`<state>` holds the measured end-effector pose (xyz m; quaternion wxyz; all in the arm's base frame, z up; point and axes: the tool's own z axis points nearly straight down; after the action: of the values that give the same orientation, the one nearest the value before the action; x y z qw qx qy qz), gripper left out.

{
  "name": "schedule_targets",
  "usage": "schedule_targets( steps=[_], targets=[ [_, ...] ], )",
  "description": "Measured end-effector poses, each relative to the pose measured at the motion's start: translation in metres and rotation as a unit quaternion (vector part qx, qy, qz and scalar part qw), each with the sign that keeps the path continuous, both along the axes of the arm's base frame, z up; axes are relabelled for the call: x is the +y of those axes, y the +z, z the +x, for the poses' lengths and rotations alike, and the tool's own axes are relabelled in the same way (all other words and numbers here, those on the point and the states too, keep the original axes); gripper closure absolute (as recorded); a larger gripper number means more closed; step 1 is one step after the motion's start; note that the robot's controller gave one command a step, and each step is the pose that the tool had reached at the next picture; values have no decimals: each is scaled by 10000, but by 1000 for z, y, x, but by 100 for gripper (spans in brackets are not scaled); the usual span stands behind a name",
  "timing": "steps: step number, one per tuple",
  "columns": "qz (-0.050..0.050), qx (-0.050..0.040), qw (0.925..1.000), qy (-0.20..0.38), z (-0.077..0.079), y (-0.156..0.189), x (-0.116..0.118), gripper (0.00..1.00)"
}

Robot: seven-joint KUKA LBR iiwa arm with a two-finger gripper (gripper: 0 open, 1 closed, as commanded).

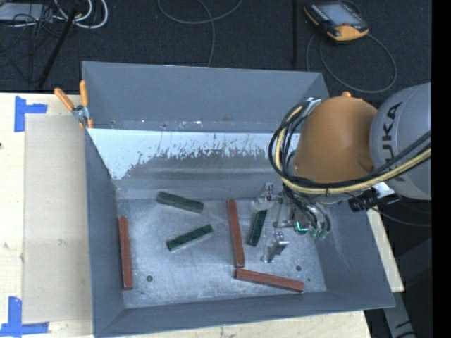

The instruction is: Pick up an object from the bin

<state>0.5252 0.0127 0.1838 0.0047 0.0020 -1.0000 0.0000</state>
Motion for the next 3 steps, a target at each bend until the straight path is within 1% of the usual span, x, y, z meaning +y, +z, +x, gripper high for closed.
schedule_targets(
  steps=[1, 2, 3],
  targets=[
    [0, -39, 10000, -2, 2, 4, 0, 0],
    [3, -87, 9993, 377, 32, -28, -11, 0],
    [6, -60, 9912, 1319, 44, -89, -36, 0]
  ],
)
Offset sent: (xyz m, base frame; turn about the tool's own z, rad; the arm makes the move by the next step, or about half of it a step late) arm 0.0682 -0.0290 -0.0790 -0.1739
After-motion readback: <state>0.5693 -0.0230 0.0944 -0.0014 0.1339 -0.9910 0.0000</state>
